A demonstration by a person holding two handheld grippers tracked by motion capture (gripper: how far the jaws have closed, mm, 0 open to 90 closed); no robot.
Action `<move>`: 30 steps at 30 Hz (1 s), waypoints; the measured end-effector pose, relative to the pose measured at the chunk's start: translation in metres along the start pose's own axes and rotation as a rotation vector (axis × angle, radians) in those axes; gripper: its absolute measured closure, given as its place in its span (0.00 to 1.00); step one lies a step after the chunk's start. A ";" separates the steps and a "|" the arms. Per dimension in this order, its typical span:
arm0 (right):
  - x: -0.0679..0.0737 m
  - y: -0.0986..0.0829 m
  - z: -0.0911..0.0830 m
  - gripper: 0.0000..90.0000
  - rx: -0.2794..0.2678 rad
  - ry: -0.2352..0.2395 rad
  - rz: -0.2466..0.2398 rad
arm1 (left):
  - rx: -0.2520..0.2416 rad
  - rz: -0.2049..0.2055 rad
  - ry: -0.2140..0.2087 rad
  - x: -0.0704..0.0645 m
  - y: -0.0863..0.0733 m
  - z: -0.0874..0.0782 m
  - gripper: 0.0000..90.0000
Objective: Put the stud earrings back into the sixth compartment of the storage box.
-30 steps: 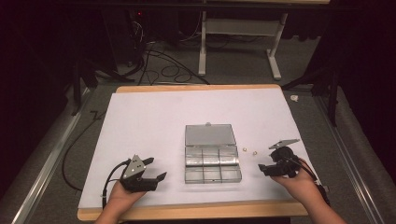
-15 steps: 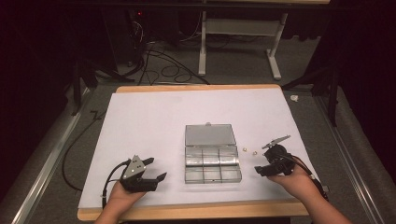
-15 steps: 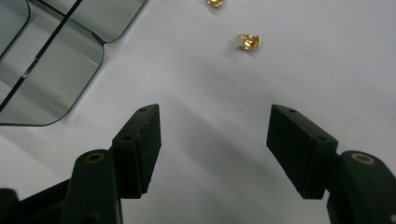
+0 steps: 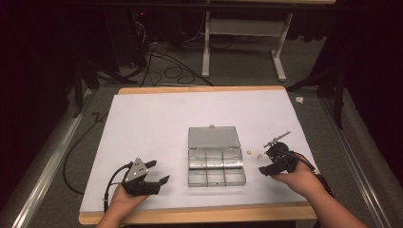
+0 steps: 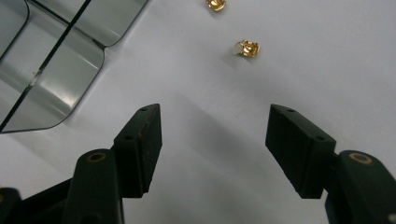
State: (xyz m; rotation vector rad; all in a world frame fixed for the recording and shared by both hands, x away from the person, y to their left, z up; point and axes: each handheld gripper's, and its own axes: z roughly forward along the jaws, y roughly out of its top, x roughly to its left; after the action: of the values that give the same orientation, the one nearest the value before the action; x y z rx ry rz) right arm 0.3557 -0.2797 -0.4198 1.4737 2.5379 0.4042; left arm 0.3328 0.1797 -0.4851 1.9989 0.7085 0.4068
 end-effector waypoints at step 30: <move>-0.017 0.036 0.019 0.72 0.063 0.046 -0.036 | 0.020 -0.002 -0.023 0.001 0.001 0.002 0.27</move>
State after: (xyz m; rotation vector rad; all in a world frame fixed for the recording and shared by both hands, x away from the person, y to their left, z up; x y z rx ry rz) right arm 0.3992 -0.2748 -0.4256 1.4544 2.6314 0.3605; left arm 0.3351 0.1791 -0.4852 2.0186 0.7021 0.3760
